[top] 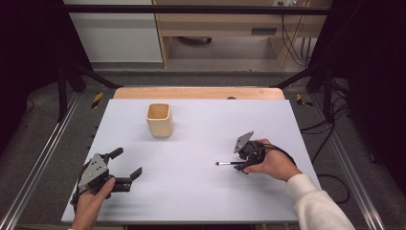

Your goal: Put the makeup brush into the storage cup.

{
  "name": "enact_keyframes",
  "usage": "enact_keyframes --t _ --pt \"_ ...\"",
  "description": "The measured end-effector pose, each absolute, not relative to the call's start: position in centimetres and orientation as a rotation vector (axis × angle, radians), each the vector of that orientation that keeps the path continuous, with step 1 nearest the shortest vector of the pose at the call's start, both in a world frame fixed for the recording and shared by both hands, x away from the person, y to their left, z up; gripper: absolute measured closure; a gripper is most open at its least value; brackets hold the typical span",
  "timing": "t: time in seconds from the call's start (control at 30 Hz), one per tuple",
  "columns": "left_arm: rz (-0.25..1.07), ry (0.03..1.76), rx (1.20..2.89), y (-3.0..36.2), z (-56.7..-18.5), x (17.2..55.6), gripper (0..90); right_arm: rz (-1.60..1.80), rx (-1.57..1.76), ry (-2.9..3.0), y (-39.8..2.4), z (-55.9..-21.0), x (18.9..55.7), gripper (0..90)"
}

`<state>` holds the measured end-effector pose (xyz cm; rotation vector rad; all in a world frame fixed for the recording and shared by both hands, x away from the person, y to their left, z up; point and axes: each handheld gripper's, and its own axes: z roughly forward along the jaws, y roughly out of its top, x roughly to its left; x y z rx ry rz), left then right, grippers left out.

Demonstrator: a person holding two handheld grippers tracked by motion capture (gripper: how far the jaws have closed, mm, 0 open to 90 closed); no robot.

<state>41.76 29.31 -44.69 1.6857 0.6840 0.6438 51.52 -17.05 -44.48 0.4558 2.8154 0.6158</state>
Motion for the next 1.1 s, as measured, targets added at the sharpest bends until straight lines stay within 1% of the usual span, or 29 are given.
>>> enact_keyframes --t 0.07,0.17,0.2,0.23,0.5,0.9,1.1 --pt "0.644 0.684 1.686 29.3 -44.7 41.8 0.8 0.605 0.436 2.829 -16.7 -44.4 51.7 48.2" --pt "0.646 0.684 1.692 29.3 -44.7 41.8 0.9 0.599 0.424 2.838 -16.4 -44.3 51.8 50.7" --pt "0.646 0.683 1.694 29.3 -44.7 41.8 0.9 0.607 0.418 2.839 -16.1 -44.4 51.8 54.6" --pt "0.645 0.682 1.694 29.3 -44.7 41.8 0.9 0.607 0.418 2.839 -16.1 -44.4 51.8 54.6" --pt "0.645 0.683 1.691 29.4 -44.7 41.8 0.9 0.569 0.437 2.865 -15.7 -44.9 51.9 65.5" --pt "0.652 0.684 1.693 29.4 -44.7 41.8 1.1 0.573 0.431 2.889 -15.6 -44.9 52.0 75.2" --pt "0.654 0.679 1.697 29.3 -44.7 41.8 1.1 0.559 0.437 2.897 -15.7 -45.0 52.0 77.4"
